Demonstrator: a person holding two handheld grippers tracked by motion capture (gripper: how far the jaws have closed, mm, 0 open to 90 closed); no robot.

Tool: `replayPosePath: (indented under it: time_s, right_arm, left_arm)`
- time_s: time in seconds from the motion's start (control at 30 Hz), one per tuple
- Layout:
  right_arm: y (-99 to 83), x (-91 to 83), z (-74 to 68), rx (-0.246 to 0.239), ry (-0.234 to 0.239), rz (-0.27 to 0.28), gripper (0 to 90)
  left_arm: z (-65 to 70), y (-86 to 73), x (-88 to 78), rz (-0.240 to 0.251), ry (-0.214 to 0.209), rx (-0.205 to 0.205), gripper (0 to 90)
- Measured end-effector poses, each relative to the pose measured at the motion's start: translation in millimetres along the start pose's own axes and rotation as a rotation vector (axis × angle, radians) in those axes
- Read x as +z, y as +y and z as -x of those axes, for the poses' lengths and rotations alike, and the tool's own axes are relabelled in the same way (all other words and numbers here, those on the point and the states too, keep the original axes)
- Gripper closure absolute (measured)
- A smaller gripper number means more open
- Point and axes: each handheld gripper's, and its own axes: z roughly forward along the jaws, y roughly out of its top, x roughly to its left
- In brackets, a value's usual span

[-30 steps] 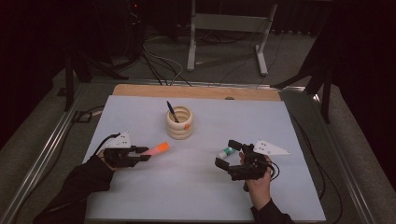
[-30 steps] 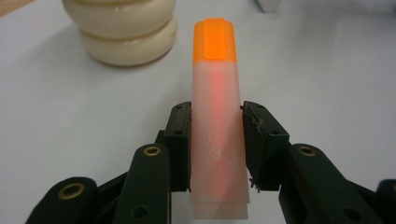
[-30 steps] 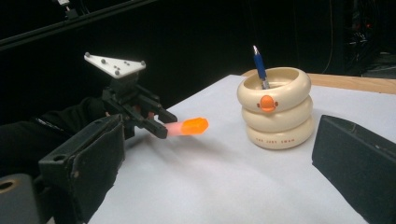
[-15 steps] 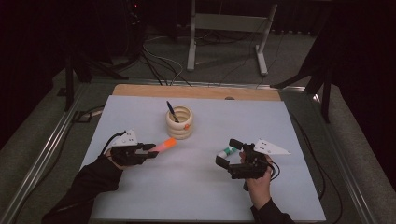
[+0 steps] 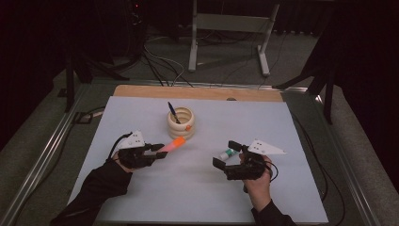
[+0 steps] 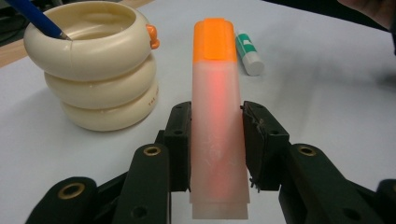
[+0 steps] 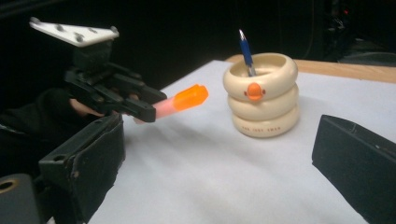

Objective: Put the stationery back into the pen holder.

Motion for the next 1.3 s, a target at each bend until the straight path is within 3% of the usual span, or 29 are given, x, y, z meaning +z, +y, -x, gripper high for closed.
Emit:
replayPosePath:
  time_s: [0.37,0.5,0.63,0.67,0.73,0.83,0.93,0.97,1.07,1.13,1.2,1.3]
  right_arm:
    - [2.3,27.3,-9.6,0.052,0.014,-0.033,2.6]
    - [6.1,37.8,-12.7,0.060,0.031,-0.031,2.7]
    - [9.0,48.7,-11.4,0.098,0.046,-0.014,2.5]
    - [9.6,51.4,-10.3,0.099,0.065,-0.010,2.5]
    - [11.6,57.0,-10.4,0.063,0.050,-0.020,2.5]
    - [14.1,60.9,-10.7,0.052,0.024,0.010,2.5]
    - [18.3,64.9,-8.0,0.145,0.042,-0.009,2.5]
    - [19.2,66.5,-6.2,0.194,0.046,0.011,2.5]
    - [20.4,71.4,-5.1,0.279,0.027,0.018,6.0]
    - [20.2,72.7,-5.3,0.303,0.020,0.021,6.9]
    - [19.9,78.2,-7.6,0.369,0.017,0.023,12.0]
    - [18.8,83.8,-12.2,0.418,-0.005,0.021,17.0]
  left_arm:
    - [24.0,4.7,9.4,0.045,0.038,-0.005,65.9]
    - [29.3,6.0,13.0,0.071,0.062,-0.013,65.9]
    - [31.7,5.6,16.1,0.088,0.089,-0.009,65.9]
    - [32.1,5.3,16.5,0.097,0.094,-0.011,65.9]
    - [32.4,5.1,17.4,0.098,0.102,-0.013,65.9]
    - [34.3,3.5,18.8,0.108,0.123,0.000,65.9]
    - [34.1,2.6,20.3,0.126,0.133,-0.007,65.9]
    - [34.1,2.3,20.7,0.132,0.138,-0.009,65.9]
    - [33.0,0.4,22.3,0.150,0.139,-0.032,65.9]
    - [32.6,-0.2,22.8,0.156,0.141,-0.041,65.9]
    - [31.0,-1.4,24.1,0.178,0.142,-0.063,65.9]
    - [31.7,-1.8,24.0,0.198,0.146,-0.052,65.9]
